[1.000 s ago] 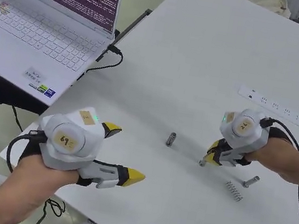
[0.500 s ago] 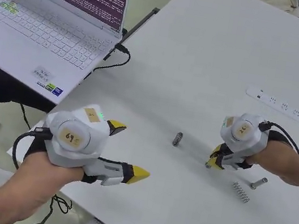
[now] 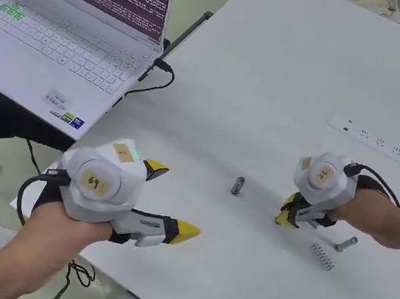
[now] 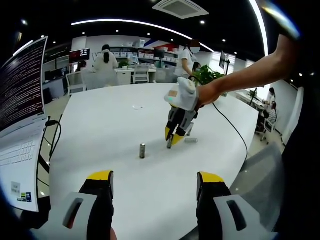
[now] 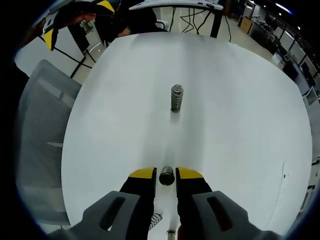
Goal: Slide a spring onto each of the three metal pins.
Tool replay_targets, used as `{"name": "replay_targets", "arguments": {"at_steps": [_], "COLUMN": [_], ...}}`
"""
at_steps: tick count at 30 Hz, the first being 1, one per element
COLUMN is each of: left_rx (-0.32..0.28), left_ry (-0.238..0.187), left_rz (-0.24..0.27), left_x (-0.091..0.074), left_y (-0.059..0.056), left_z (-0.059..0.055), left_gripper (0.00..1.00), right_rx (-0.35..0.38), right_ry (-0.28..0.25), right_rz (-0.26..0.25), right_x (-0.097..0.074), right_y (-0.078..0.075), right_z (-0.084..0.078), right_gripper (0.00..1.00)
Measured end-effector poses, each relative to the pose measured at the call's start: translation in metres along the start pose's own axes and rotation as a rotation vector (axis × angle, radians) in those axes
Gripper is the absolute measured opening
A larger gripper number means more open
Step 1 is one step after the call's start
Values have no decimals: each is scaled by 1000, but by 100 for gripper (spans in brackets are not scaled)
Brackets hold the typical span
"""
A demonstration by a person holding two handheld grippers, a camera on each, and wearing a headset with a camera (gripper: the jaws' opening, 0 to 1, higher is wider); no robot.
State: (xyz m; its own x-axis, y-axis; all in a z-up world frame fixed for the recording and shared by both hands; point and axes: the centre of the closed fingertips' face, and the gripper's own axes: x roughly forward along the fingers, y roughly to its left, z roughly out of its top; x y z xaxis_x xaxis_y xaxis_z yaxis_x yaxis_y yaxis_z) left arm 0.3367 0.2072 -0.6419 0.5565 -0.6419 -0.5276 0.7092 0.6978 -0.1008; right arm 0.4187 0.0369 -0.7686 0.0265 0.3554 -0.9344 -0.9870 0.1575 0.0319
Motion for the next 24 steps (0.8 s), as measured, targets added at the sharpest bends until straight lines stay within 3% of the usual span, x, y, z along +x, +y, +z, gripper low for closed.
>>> {"name": "replay_targets", "arguments": {"at_steps": [8, 24], "left_rx": [8, 14], "left_ry": [-11, -32], "left_rz": [0, 21], "left_x": [0, -9], "left_y": [1, 10], "left_z": [6, 15], "left_gripper": [64, 64], "right_rx": [31, 207], "right_ry": [-29, -189], "right_rz": [-36, -138], "right_x": [-20, -52], "right_y": [-3, -4], "right_z": [-1, -2], "right_gripper": [20, 27]}}
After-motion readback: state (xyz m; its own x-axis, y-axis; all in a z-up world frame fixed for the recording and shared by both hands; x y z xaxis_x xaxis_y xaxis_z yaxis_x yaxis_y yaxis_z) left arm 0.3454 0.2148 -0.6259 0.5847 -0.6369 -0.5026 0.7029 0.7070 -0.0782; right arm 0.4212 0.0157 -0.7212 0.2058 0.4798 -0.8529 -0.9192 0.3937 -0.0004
